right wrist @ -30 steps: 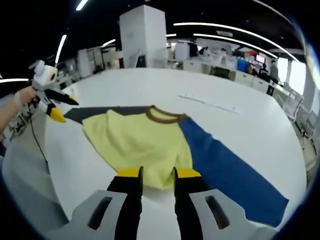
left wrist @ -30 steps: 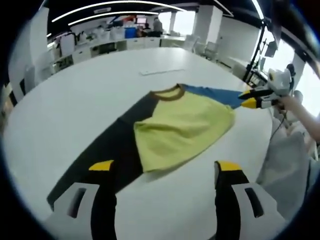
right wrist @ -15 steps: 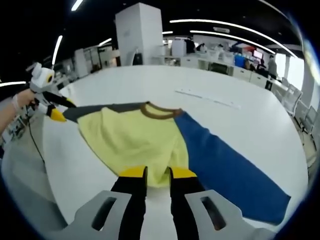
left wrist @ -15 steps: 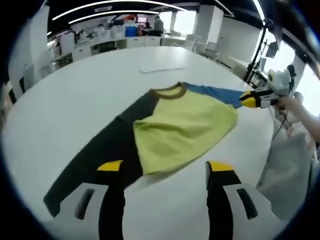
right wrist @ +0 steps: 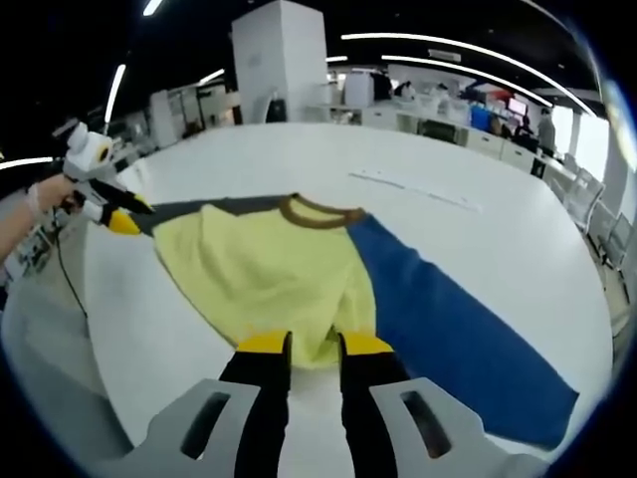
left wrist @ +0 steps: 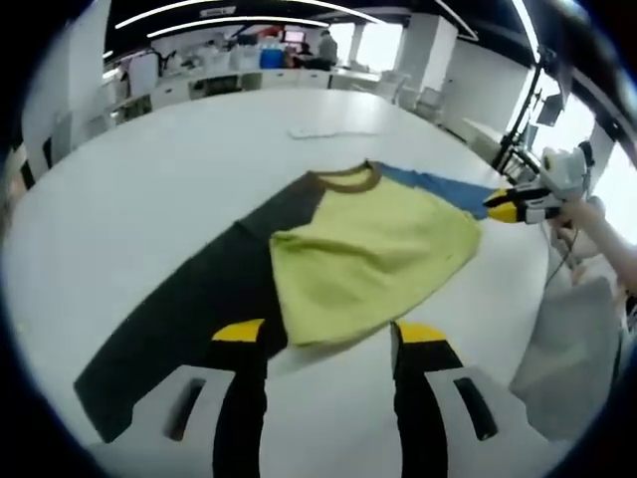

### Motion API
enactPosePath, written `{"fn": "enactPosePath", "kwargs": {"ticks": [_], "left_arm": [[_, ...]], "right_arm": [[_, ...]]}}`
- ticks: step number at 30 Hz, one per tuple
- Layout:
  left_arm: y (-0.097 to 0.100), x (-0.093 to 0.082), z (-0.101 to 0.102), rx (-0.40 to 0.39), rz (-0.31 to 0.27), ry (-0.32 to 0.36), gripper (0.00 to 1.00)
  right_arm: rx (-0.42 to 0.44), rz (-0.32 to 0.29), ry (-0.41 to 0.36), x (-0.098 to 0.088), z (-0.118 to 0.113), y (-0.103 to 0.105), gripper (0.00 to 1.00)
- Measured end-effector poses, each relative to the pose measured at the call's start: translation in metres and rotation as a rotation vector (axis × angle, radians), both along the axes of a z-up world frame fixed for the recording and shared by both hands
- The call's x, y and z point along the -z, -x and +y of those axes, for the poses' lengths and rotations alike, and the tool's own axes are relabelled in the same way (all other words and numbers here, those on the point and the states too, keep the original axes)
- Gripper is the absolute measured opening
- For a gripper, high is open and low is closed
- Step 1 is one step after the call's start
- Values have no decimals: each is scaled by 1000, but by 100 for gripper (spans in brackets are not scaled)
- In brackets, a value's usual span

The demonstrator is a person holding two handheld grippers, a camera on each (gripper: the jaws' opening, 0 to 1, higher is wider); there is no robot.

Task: Fold the garment on the visible template until the final outline fits inside the template.

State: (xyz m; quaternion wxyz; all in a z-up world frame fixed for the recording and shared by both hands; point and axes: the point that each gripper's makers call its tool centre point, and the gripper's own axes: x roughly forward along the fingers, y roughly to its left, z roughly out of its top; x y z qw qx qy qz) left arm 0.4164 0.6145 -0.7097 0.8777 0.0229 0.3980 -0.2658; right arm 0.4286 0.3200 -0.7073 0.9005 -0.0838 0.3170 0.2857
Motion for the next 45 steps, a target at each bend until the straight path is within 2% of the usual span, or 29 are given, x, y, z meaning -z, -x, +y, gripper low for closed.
{"fn": "enactPosePath", "kwargs": {"ticks": [5, 9, 29, 31, 45], "left_arm": [[-1, 6, 3, -25, 10, 7, 42], [-3, 10, 5, -53, 17, 30, 34], [-7, 24, 6, -100, 57, 66, 22], [-7, 25, 4, -102, 66, 77, 16], [-4, 29, 4, -112, 75, 95, 2]], "right_arm": [[1, 0, -1, 0, -1, -1, 19], [0, 1, -1, 0, -1, -1, 19], [18, 21, 2, 6, -11, -3, 19], [19, 25, 2, 7, -12, -3, 20], [45, 68, 4, 26, -20, -6, 20]]}}
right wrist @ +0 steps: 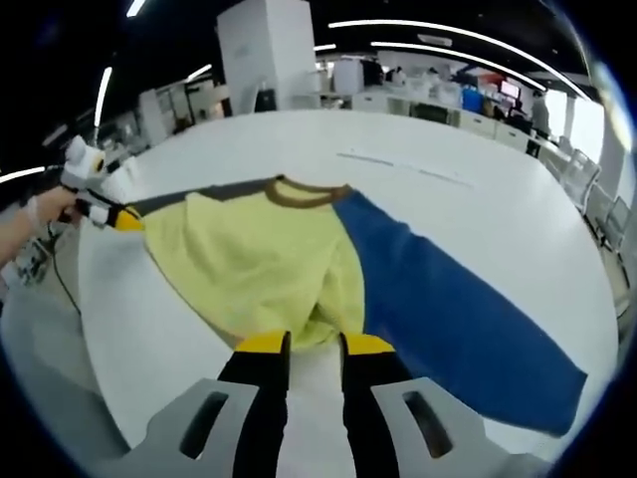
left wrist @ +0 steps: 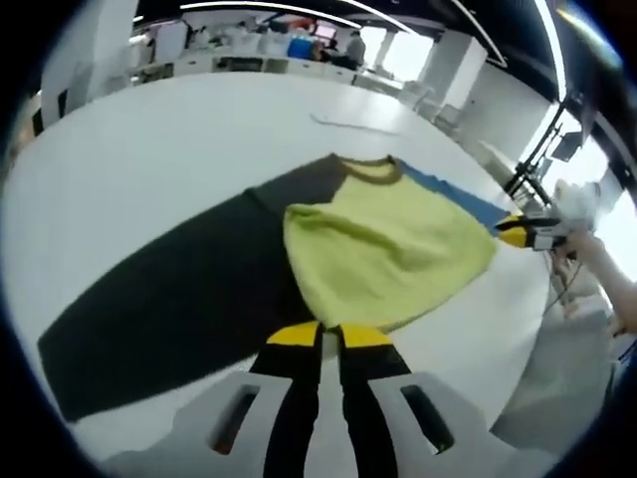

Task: Fold the garment on the visible template until the final outline fits inside the template.

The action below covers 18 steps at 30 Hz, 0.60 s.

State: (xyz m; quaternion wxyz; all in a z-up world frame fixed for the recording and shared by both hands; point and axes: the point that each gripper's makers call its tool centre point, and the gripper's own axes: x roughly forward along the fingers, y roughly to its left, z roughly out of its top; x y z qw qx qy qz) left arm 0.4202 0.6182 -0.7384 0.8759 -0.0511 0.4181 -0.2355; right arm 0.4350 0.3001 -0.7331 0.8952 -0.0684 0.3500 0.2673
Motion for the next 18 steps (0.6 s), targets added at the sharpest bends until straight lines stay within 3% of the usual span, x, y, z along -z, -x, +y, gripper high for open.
{"fn": "enactPosePath", "kwargs": {"ticks": [18], "left_arm": [[2, -3, -1, 15, -17, -7, 0]], "right_arm": [[50, 58, -43, 16, 1, -3, 18]]}}
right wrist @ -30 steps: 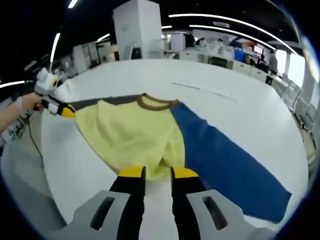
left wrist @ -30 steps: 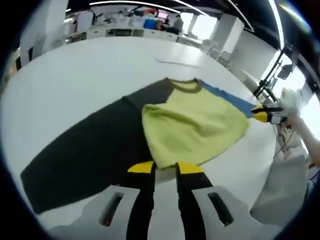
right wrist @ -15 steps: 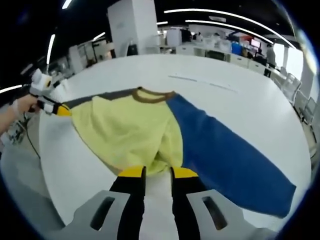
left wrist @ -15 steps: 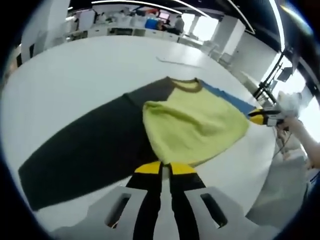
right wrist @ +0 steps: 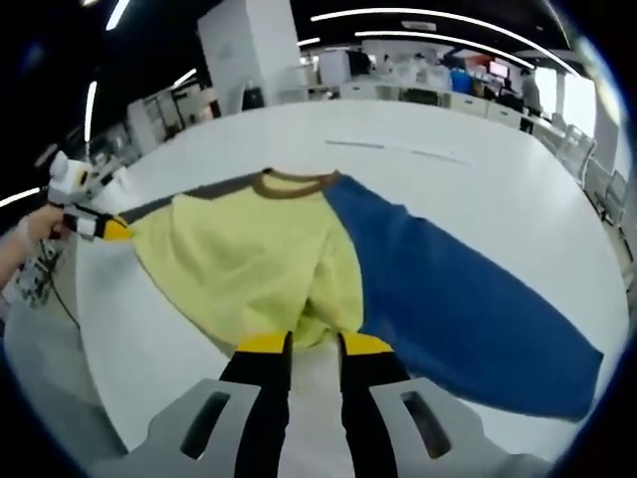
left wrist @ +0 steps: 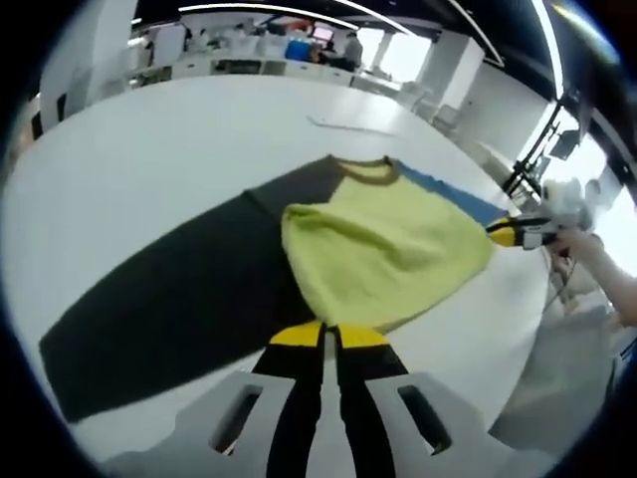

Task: Fold the garment on the visible template until the final outline fits inside the template.

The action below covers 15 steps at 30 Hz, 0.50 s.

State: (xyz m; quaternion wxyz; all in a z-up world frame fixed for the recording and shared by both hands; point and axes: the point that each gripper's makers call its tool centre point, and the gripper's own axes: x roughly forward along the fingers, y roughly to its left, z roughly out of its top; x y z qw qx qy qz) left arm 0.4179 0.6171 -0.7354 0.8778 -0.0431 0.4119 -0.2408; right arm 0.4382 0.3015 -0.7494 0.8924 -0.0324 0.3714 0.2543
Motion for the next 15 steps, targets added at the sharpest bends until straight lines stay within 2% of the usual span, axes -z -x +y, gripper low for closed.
{"fn": "enactPosePath", "kwargs": {"ticks": [3, 9, 15], "left_arm": [[0, 0, 1, 0, 0, 0, 0], [1, 1, 1, 3, 3, -3, 0], [2, 1, 1, 4, 4, -2, 1]], "right_arm": [[21, 11, -10, 4, -2, 0, 18], [69, 26, -75, 4, 1, 0, 15], [79, 36, -76, 6, 3, 2, 13]]}}
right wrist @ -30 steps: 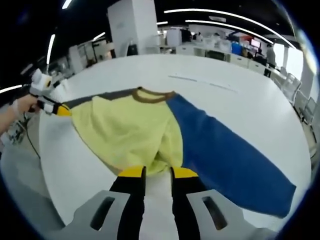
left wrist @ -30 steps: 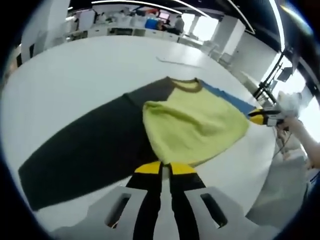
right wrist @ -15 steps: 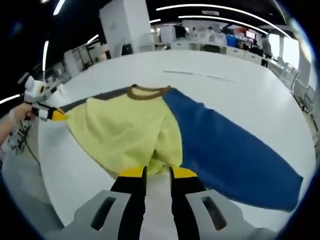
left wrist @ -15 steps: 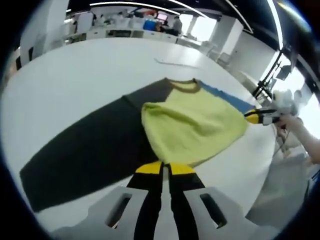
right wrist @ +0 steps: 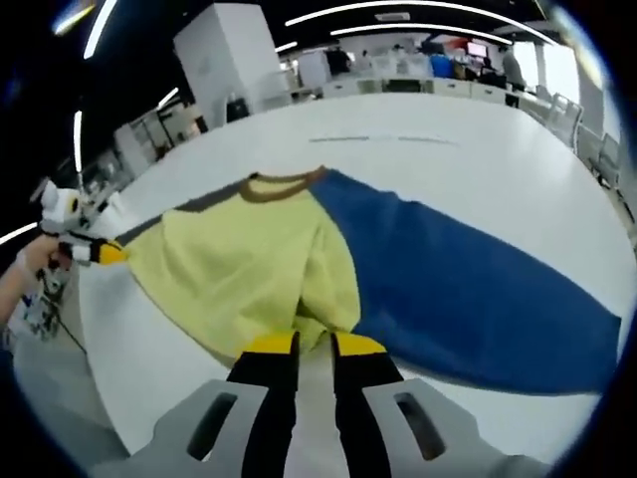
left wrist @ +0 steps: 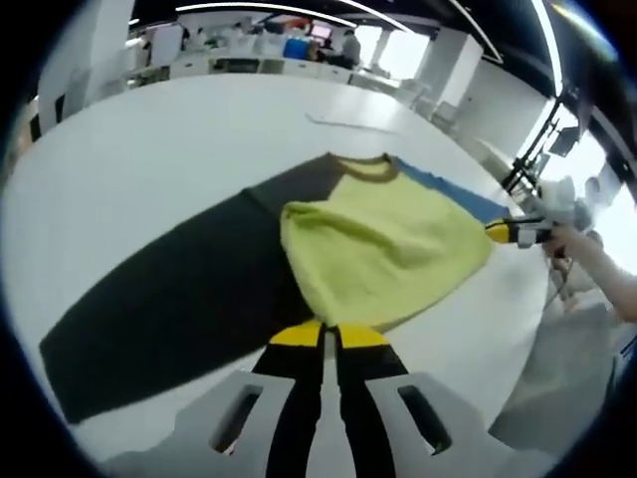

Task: Fold the garment on the visible template until the final outline fits inside the template.

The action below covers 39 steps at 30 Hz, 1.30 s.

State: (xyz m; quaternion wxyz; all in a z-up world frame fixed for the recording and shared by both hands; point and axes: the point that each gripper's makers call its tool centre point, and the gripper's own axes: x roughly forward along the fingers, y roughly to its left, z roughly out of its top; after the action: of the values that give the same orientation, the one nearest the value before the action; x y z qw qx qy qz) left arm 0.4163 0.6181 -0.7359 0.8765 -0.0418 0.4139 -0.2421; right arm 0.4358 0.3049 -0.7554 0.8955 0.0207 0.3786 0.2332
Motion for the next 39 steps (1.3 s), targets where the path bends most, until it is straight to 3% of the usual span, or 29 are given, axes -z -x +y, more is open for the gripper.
{"fn": "enactPosePath", "kwargs": {"ticks": [20, 39], "left_arm": [[-1, -1, -1, 10, -1, -7, 1], [-2, -3, -1, 1, -3, 5, 0]], "right_arm": [[-32, -7, 55, 9, -1, -12, 5], [-43, -15, 56, 12, -3, -14, 4]]}}
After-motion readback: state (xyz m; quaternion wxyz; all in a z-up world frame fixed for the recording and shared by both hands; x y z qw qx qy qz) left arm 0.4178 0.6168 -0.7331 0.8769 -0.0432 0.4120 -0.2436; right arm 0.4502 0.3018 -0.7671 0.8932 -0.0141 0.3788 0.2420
